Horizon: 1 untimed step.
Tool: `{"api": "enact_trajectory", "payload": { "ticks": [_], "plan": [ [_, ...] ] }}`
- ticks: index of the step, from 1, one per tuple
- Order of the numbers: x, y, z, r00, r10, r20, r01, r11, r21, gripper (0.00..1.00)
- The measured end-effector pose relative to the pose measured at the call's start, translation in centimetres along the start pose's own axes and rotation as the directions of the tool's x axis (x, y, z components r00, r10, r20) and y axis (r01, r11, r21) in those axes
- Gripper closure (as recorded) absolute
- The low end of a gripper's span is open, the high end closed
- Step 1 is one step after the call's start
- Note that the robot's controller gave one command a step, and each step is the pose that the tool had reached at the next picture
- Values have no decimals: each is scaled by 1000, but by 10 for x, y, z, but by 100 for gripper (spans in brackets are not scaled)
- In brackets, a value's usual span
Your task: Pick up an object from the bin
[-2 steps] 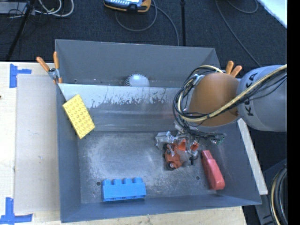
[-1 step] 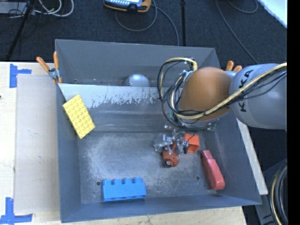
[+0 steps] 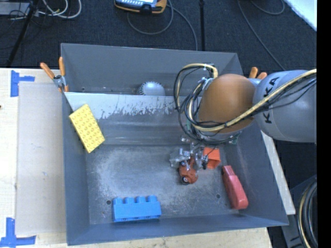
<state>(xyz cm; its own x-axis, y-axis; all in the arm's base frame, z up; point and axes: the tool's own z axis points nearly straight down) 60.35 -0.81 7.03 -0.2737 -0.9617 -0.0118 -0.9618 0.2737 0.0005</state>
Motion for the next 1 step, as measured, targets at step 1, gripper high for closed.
{"api": "enact_trajectory", "payload": {
  "ticks": [1],
  "plan": [
    [3,11,-42,1000,3,-1,-3,1000,-10,100]
  ]
}}
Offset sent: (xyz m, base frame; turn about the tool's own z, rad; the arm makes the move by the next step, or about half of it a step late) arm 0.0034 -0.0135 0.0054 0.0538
